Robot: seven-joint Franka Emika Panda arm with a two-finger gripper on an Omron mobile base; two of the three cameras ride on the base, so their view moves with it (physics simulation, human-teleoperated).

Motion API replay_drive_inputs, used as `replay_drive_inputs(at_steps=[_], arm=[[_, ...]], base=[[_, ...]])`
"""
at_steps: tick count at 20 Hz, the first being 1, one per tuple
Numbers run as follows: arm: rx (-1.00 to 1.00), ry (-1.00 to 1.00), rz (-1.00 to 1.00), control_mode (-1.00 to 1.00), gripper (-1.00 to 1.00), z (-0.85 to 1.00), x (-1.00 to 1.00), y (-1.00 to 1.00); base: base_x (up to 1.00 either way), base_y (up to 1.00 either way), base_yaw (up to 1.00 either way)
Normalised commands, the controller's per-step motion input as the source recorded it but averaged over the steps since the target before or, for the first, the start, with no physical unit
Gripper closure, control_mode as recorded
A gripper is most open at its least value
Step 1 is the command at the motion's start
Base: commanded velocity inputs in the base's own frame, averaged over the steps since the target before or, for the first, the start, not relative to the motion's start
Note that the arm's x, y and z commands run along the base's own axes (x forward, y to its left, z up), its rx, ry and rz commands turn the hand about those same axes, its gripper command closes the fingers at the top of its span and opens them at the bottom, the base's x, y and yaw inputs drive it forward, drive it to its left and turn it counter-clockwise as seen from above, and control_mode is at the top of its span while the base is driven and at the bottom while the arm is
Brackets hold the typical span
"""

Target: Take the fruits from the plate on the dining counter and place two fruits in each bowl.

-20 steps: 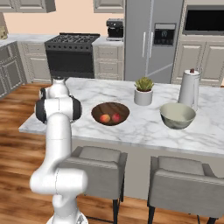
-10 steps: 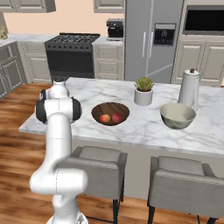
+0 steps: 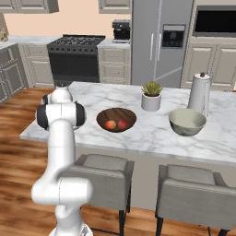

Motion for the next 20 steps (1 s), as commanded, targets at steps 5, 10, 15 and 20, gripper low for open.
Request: replay_drive_inputs(at_steps=[5, 10, 15, 20], arm=[[0.00, 0.00, 0.00, -1.00, -1.00, -0.23, 0.00, -0.02], [0.00, 0.00, 0.00, -1.00, 1.00, -0.17, 0.00, 0.00], [0.00, 0.00, 0.00, -1.00, 1.00, 0.00, 0.00, 0.00], [0.00, 0.00, 0.00, -1.00, 1.00, 0.23, -0.06, -0.08]], base=[[0.00, 0.00, 0.00], [0.00, 0.00, 0.00], [0.00, 0.00, 0.00], [0.00, 0.00, 0.00]])
